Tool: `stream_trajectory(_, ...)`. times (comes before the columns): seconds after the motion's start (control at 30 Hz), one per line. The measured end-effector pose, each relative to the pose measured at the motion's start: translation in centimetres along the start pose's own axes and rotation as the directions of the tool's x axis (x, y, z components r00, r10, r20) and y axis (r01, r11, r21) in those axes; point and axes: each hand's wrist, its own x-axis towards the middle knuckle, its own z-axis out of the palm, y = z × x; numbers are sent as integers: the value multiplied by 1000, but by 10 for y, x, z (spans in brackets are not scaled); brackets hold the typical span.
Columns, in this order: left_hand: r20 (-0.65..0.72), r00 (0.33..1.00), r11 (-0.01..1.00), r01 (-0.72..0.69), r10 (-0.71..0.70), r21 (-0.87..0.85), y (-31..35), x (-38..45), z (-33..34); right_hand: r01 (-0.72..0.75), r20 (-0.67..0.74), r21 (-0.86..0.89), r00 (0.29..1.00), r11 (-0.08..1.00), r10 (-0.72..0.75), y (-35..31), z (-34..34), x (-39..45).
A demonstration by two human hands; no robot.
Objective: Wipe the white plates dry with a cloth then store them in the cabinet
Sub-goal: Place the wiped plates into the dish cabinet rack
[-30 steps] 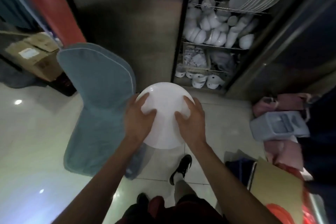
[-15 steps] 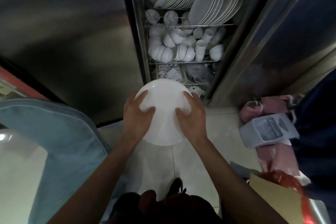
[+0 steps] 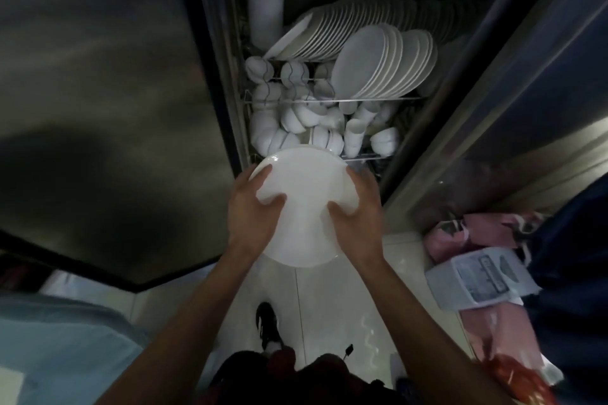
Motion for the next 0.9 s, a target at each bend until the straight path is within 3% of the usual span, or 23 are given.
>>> stream_trajectory(0.23,63,996,996,-62,66,-68,4,107,22,-100,-81,119,991,988,111,-28,21,87)
stream_trajectory(0.4,159,985,997,-57,63,-45,7,161,38,-115,-119,110,985,987,128,-36,30,125)
stream_trajectory(0.67,140,989,991,-31,50,-132,16,227,79,-184,-146,134,968,974,203,-33,26,199)
stream_trajectory(0.9,95,995,973,18,4,-232,48,278,119,-52,-109,194,991,980,74,-36,12,273)
